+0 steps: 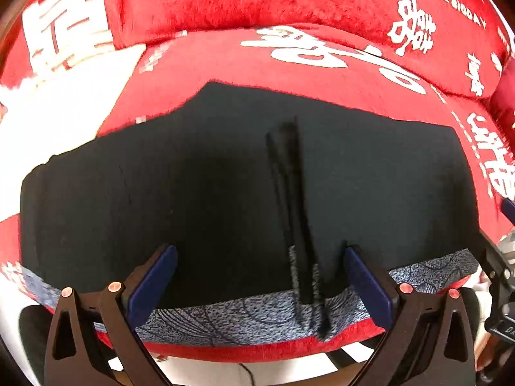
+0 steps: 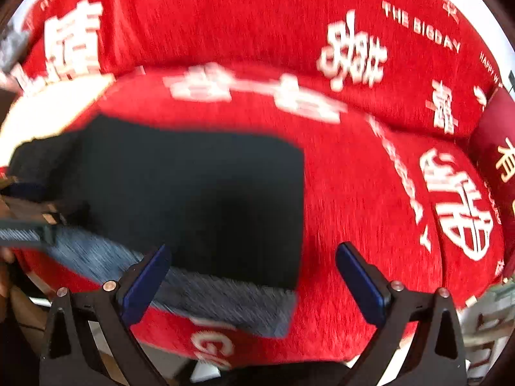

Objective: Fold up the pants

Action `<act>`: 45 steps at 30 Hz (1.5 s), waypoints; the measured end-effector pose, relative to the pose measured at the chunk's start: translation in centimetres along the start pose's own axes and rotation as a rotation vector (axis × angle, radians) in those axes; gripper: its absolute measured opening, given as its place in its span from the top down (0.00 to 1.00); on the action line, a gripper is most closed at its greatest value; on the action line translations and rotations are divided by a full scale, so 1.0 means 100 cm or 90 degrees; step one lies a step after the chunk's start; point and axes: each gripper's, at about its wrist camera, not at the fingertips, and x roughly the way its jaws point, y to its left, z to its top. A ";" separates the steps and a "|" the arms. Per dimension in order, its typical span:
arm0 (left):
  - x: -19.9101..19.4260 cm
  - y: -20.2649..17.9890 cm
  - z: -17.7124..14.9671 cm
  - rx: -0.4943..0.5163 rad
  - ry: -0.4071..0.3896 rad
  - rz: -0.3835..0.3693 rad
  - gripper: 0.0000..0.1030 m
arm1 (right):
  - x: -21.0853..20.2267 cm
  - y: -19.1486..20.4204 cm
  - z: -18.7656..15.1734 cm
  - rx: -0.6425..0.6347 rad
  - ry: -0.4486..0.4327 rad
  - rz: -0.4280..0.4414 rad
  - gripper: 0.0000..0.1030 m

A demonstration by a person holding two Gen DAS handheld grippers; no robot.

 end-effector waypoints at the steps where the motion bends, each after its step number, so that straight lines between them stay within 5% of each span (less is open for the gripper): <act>1: 0.005 0.005 0.000 -0.009 0.012 -0.013 0.00 | 0.008 0.008 0.006 -0.005 0.009 0.027 0.01; 3: 0.004 0.009 -0.002 -0.008 0.012 -0.033 0.00 | 0.038 0.025 0.008 -0.036 0.075 0.051 0.01; 5: -0.009 0.015 -0.004 -0.007 -0.011 -0.058 0.00 | 0.063 0.040 0.004 -0.067 0.126 0.017 0.00; 8: -0.025 0.039 -0.006 -0.019 -0.052 -0.063 0.00 | 0.050 0.050 0.018 -0.041 0.099 0.052 0.00; 12: -0.004 0.091 -0.006 -0.084 -0.010 -0.006 0.00 | 0.057 0.067 0.025 -0.063 0.095 0.049 0.00; 15: -0.005 0.109 -0.010 -0.074 -0.015 -0.033 0.00 | 0.076 0.083 0.030 -0.065 0.112 0.045 0.00; 18: -0.020 0.123 -0.017 -0.083 -0.040 0.024 0.00 | 0.072 0.088 0.040 -0.048 0.103 0.043 0.00; 21: -0.025 0.149 -0.023 -0.127 -0.046 -0.007 0.00 | 0.073 0.100 0.045 -0.057 0.083 0.040 0.00; 24: -0.001 0.168 -0.028 -0.131 -0.003 0.072 0.00 | 0.078 0.105 0.048 -0.043 0.097 0.032 0.00; 26: -0.002 0.182 -0.034 -0.155 -0.017 0.015 0.00 | 0.069 0.109 0.056 -0.026 0.073 0.050 0.00; 32: 0.000 0.183 -0.037 -0.141 -0.036 0.013 0.00 | 0.085 0.169 0.072 -0.120 0.075 0.038 0.00; 35: -0.001 0.180 -0.041 -0.133 -0.041 0.017 0.00 | 0.117 0.193 0.083 -0.157 0.101 -0.016 0.00; 40: -0.016 0.185 -0.050 -0.144 -0.045 0.000 0.00 | 0.130 0.191 0.119 -0.103 0.128 -0.005 0.00; 45: -0.008 0.192 -0.053 -0.146 -0.036 -0.026 0.00 | 0.107 0.229 0.116 -0.213 0.087 0.071 0.00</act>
